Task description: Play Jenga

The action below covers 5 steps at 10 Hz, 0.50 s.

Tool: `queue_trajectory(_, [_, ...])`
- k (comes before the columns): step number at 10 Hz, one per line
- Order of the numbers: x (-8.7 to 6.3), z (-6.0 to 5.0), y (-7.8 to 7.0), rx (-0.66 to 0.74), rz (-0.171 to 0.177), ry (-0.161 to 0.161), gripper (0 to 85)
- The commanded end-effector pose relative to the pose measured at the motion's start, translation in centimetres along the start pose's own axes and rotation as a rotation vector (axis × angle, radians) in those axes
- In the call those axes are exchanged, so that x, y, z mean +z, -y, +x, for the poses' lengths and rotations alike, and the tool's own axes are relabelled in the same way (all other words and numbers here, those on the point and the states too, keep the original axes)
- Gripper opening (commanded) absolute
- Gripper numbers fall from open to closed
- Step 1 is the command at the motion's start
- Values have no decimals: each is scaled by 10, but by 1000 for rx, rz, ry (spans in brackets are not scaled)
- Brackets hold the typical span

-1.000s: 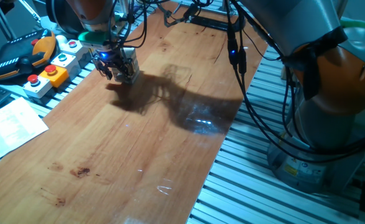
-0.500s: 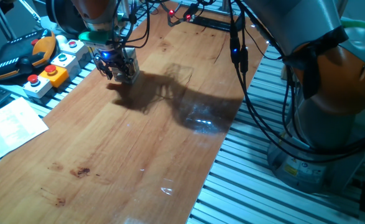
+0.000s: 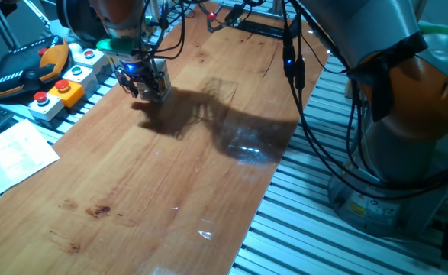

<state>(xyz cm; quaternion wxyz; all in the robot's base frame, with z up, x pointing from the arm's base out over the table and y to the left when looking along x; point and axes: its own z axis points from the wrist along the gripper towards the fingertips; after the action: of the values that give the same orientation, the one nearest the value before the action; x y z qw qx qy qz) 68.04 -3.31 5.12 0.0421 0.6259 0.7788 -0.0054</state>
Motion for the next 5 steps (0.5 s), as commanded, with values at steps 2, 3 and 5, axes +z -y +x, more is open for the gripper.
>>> queue_trajectory(2, [1, -1, 0, -2, -3, 1, 610])
queue_trajectory(3, [1, -2, 0, -5, -3, -1, 597])
queue_trajectory(5, [1, -3, 0, -6, -3, -1, 587])
